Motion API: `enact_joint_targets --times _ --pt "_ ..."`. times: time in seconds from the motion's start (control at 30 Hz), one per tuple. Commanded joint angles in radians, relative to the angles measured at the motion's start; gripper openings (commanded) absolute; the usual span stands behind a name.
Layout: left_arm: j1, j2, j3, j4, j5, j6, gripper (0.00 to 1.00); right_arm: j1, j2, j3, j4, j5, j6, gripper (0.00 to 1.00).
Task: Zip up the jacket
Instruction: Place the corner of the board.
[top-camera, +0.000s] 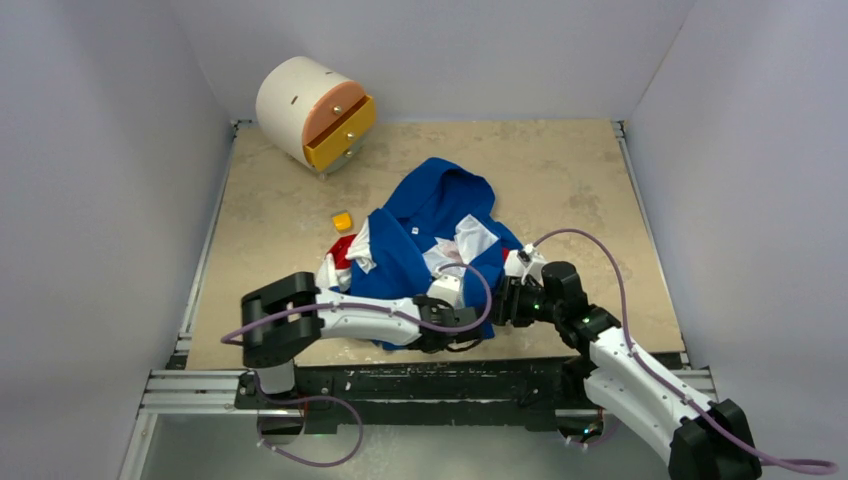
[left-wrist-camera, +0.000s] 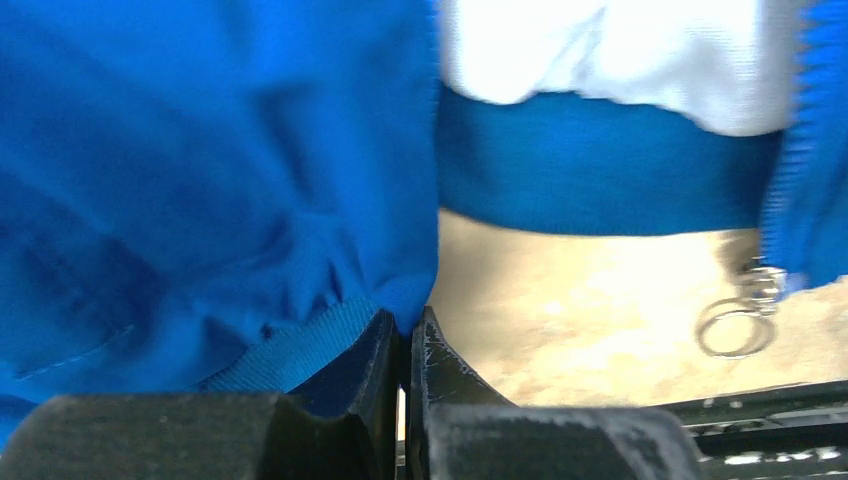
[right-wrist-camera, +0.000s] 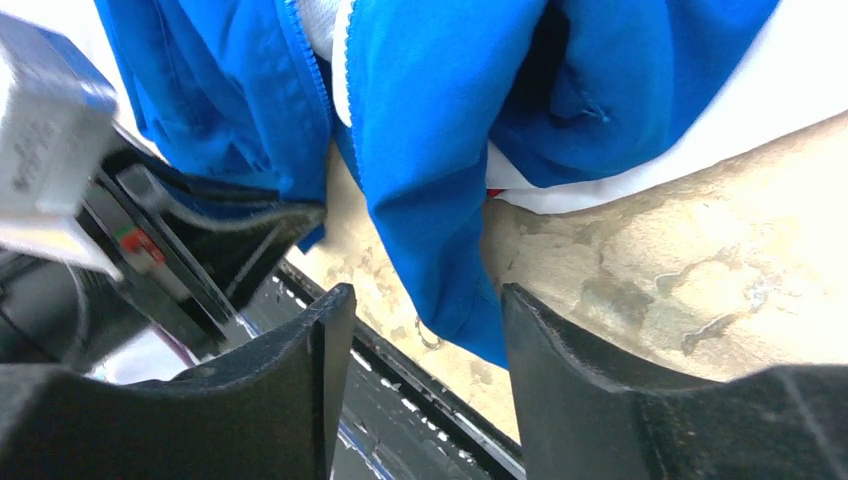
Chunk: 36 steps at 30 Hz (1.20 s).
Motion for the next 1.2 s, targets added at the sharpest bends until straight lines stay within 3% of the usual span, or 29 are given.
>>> enact_joint_targets --times 0.0,0.2,0.4,0.57,0.83,0.93,1.17 --pt "0.069 -0.24 -0.193 0.134 -0.009 -0.005 0.0 0.003 0.018 0.03 0.025 -0.086 -0.057 0.61" --pt "0.177 -0.8 -0.712 0.818 0.171 0.126 0.0 0.003 0.114 0.031 -0.008 -0.088 -0.07 0.64" --pt "0.194 -1.065 -0.988 1.18 0.232 0.15 0.0 0.004 0.209 0.028 0.071 -0.103 -0.05 0.62" --pt "0.196 -1.105 -1.123 1.385 0.253 0.096 0.0 0.01 0.283 0.024 0.126 -0.148 -0.048 0.6" --pt "0.197 -1.02 -1.181 1.618 0.276 0.12 0.0 0.043 0.334 0.001 0.153 -0.168 -0.028 0.55" --pt "0.197 -0.984 -1.179 1.671 0.29 0.13 0.0 0.043 0.351 -0.002 0.168 -0.168 -0.03 0.46" --pt "0.197 -0.969 -1.155 1.688 0.322 0.157 0.0 0.044 0.255 0.006 0.232 -0.191 -0.018 0.09"
